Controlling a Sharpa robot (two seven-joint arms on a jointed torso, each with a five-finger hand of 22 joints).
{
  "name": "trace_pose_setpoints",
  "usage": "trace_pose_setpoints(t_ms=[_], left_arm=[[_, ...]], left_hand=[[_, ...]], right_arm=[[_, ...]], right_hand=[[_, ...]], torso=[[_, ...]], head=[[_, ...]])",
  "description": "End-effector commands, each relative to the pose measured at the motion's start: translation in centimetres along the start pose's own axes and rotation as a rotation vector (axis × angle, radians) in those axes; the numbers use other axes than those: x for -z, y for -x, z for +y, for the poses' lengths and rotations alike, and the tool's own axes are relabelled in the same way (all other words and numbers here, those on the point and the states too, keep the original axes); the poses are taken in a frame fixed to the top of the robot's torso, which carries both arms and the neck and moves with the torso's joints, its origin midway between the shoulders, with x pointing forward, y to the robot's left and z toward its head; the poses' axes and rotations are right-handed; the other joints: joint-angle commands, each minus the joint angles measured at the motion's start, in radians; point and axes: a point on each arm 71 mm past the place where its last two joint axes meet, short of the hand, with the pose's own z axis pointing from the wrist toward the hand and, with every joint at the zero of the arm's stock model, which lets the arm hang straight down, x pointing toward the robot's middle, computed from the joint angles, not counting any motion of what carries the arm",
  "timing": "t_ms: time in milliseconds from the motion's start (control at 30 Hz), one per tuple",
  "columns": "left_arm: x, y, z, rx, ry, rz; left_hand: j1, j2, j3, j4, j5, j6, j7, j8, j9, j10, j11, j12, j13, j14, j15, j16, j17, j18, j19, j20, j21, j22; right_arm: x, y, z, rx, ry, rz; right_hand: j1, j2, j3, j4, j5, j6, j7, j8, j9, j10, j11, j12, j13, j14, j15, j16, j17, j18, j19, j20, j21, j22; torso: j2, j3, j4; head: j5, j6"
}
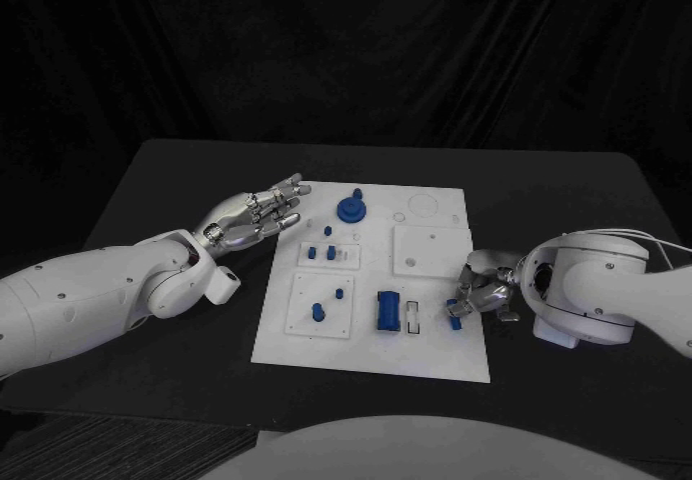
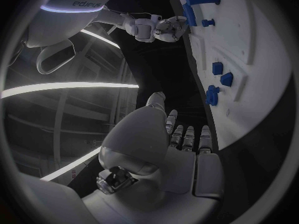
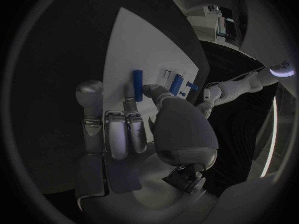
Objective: Assemble the parts on the task board
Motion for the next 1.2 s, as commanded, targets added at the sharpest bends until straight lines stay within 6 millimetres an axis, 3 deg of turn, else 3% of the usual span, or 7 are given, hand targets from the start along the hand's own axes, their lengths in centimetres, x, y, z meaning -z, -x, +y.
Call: trace_pose_setpoints(t_ms=[33, 267, 333, 700, 1200], left_arm=[[-0.1, -0.3, -0.8, 0.020, -0.113, 0.025], [-0.1, -0.4, -0.7, 0.026, -0.108, 0.033], [-0.1, -0.4, -0.7, 0.028, -0.106, 0.034], [-0.2, -0.5, -0.7, 0.033, -0.102, 0.040], [-0.2, -0.5, -0.6, 0.036, -0.096, 0.045]], left_hand=[[0.001, -0.004, -0.003, 0.006, -0.005, -0.002, 0.006, -0.002, 0.001, 0.000, 0.006, 0.001, 0.001, -0.002, 0.008, -0.004, -0.001, 0.014, -0.001, 0.007, -0.003, -0.002], [-0.001, -0.004, -0.004, 0.006, -0.005, -0.001, 0.007, -0.002, 0.001, 0.001, 0.007, 0.001, 0.001, -0.002, 0.011, -0.004, -0.001, 0.015, -0.001, 0.013, -0.003, -0.002], [-0.001, -0.004, -0.005, 0.006, -0.005, -0.001, 0.008, -0.002, 0.001, 0.001, 0.008, 0.001, 0.001, -0.002, 0.013, -0.004, -0.001, 0.016, -0.001, 0.016, -0.003, -0.002], [-0.001, -0.003, -0.005, 0.005, -0.006, -0.002, 0.009, -0.002, 0.001, 0.001, 0.009, 0.001, 0.001, -0.002, 0.016, -0.004, -0.001, 0.017, -0.001, 0.020, -0.003, -0.002], [-0.001, -0.002, -0.005, 0.005, -0.005, -0.002, 0.009, -0.002, 0.001, 0.001, 0.009, 0.001, 0.001, -0.002, 0.019, -0.004, -0.001, 0.018, -0.001, 0.024, -0.003, -0.002]], right_arm=[[0.1, -0.4, 0.0, -0.215, -0.012, 0.059], [0.0, -0.3, 0.6, -0.338, -0.013, 0.105], [-0.2, -0.3, 0.8, -0.352, -0.011, 0.116], [-1.0, -0.6, 2.1, -0.375, 0.001, 0.147], [-2.0, -1.5, 2.5, -0.349, -0.005, 0.194]], right_hand=[[-0.010, 0.004, 0.135, -0.125, -0.005, 0.000, -0.005, 0.007, 0.005, 0.107, 0.003, 0.006, 0.263, 0.087, 0.000, 0.004, 0.176, -0.004, 0.037, 0.005, -0.009, 0.103], [-0.021, 0.007, 0.139, -0.122, -0.015, -0.003, -0.005, 0.010, 0.009, 0.107, 0.002, 0.006, 0.263, 0.086, 0.000, 0.002, 0.170, 0.000, 0.032, 0.006, -0.037, 0.097], [-0.033, 0.009, 0.141, -0.119, -0.039, -0.010, -0.006, 0.014, 0.015, 0.107, 0.002, 0.006, 0.263, 0.085, 0.000, 0.002, 0.169, 0.000, 0.030, 0.006, -0.038, 0.096], [-0.057, 0.018, 0.141, -0.112, -0.108, -0.031, -0.006, 0.023, 0.027, 0.107, 0.003, 0.006, 0.263, 0.084, 0.001, -0.002, 0.159, 0.002, 0.023, 0.008, -0.049, 0.093], [-0.066, 0.030, 0.139, -0.108, -0.167, -0.052, -0.003, 0.029, 0.036, 0.107, 0.005, 0.006, 0.263, 0.077, 0.002, -0.014, 0.130, 0.011, 0.011, 0.010, -0.110, 0.079]], torso=[[-0.001, -0.0002, 0.0002], [-0.001, -0.0007, 0.0004], [-0.001, -0.0008, 0.0000], [0.000, -0.0018, 0.0015], [-0.001, -0.0017, 0.0013]], head=[[-0.001, 0.000], [-0.003, 0.000], [-0.002, 0.000], [-0.006, 0.000], [-0.002, 0.000]])
